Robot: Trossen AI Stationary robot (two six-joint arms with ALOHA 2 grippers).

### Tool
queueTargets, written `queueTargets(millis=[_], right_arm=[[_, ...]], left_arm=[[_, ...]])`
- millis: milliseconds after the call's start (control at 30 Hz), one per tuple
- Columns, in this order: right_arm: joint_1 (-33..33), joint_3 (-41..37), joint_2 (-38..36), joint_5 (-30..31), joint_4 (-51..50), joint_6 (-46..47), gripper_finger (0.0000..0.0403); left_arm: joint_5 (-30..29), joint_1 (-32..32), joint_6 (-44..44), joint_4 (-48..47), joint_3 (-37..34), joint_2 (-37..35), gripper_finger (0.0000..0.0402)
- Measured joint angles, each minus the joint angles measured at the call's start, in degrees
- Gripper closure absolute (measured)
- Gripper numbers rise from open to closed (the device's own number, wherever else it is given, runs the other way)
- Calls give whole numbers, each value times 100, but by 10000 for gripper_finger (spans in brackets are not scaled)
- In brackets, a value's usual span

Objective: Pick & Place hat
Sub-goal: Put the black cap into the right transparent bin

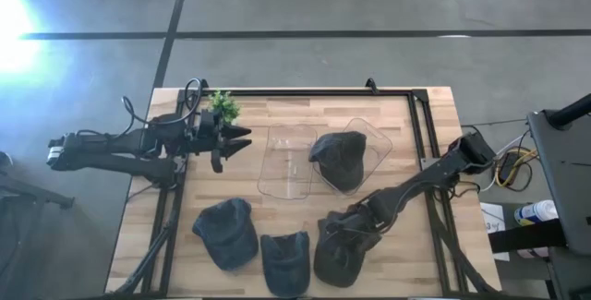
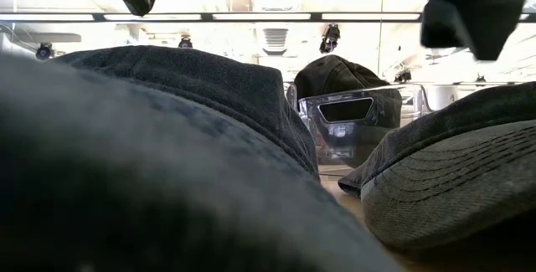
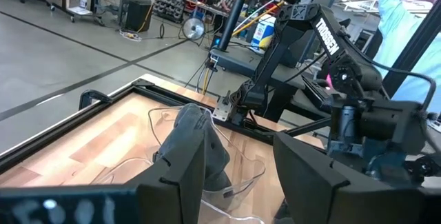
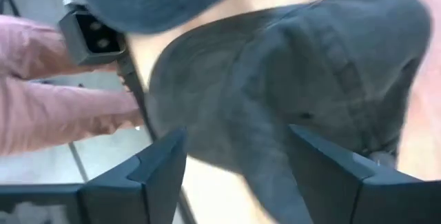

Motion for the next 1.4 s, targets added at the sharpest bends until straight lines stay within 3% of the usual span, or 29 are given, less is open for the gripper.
queueTargets(millis=[467,1000,1133,1333,1400], right_arm=[[-29,-12,590,-229,41,-253,145],[-11,-311,847,-342,229,-170,168],[1,-333,909,-389,229,-148,208],[6,-333,823,-402,195,-32,362],[6,-317,791,-322,143,100,383]], left_arm=[[31,-2,57,-2,2,-4,236],[114,-2,55,-11,2,-7,236],[133,-1,55,-15,2,-15,236],[131,2,107,-17,2,-15,236],[130,2,109,-20,2,-13,236]])
